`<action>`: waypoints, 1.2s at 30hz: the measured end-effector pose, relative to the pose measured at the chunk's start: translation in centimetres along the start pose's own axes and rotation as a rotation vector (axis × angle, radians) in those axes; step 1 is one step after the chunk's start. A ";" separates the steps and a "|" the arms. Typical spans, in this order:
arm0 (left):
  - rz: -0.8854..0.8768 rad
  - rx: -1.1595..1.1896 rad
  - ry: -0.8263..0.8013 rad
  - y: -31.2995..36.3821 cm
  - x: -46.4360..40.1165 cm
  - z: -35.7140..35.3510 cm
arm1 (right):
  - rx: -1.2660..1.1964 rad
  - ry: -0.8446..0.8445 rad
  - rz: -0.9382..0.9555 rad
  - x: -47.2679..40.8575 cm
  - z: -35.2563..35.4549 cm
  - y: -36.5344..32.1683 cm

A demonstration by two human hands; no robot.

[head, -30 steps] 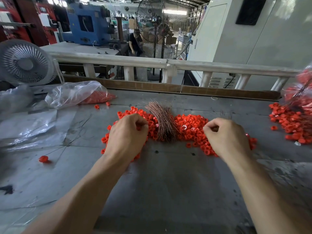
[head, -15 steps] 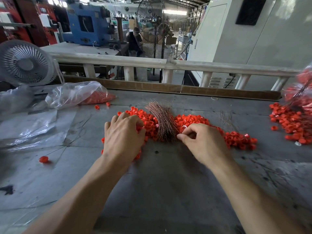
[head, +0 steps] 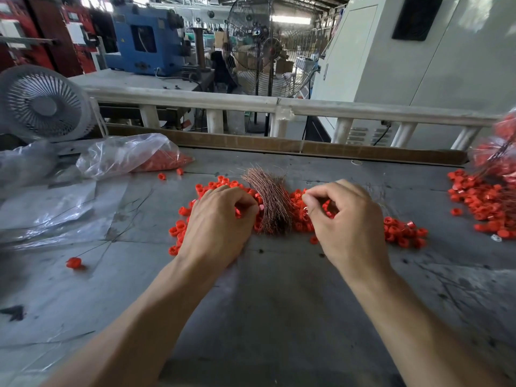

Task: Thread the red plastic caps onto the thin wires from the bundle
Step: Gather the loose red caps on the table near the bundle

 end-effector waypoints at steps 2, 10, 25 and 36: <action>0.002 -0.014 0.001 -0.1 0.0 0.0 | -0.046 0.064 0.040 0.1 0.5 -0.5; -0.009 0.258 -0.080 0.6 0.0 -0.5 | -0.227 0.031 0.096 0.6 0.3 -1.2; 0.017 0.480 -0.078 0.2 -0.1 -0.2 | -0.478 0.009 -0.251 0.8 -1.0 1.0; 0.054 0.549 -0.031 0.2 0.1 0.3 | -0.518 0.001 -0.385 0.9 -1.2 1.8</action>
Point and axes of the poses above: each hand's wrist, its own x-axis away from the middle knuckle, its own z-axis out of the back of the hand, y = z × x, the point moved 4 cm from there along -x, towards the middle knuckle, and after that the axes turned 14 degrees about -y, right-handed, at the moved point
